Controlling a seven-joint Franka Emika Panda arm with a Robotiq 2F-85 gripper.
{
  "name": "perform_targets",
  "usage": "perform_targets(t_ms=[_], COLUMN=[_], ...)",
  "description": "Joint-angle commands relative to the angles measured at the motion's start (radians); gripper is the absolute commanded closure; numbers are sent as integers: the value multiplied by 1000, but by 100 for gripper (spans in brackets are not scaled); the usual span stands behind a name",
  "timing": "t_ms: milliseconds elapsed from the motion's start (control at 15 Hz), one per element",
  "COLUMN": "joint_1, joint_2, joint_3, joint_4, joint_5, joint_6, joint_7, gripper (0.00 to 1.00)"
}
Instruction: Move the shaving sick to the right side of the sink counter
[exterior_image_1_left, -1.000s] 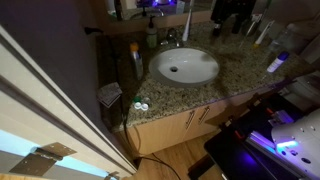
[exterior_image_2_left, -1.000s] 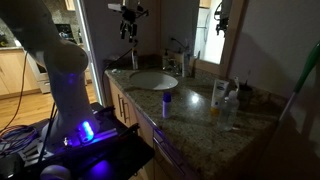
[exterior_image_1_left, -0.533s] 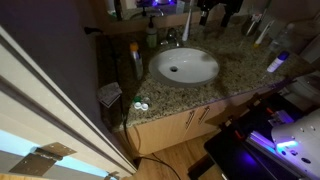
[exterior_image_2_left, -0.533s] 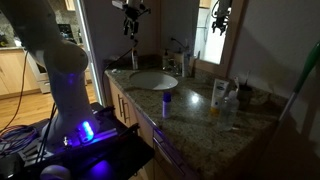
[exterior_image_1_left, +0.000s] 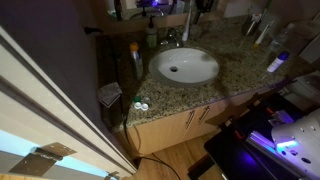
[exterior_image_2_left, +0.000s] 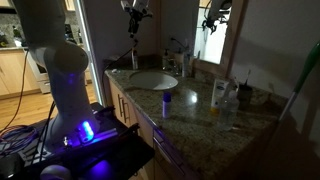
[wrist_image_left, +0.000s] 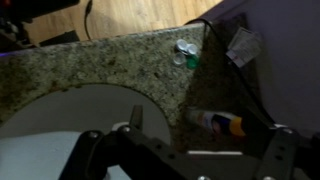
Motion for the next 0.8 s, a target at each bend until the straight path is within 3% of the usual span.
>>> perform_targets(t_ms=[0, 67, 400, 733], joint_1=[22, 18, 27, 57], joint_2=[125, 68, 112, 337], joint_3=[4, -4, -3, -3], joint_4=[185, 99, 177, 364], joint_5=[65, 38, 47, 24], joint_6=[69, 44, 52, 183], joint_7=[142, 84, 135, 400], gripper=[0, 0, 0, 0])
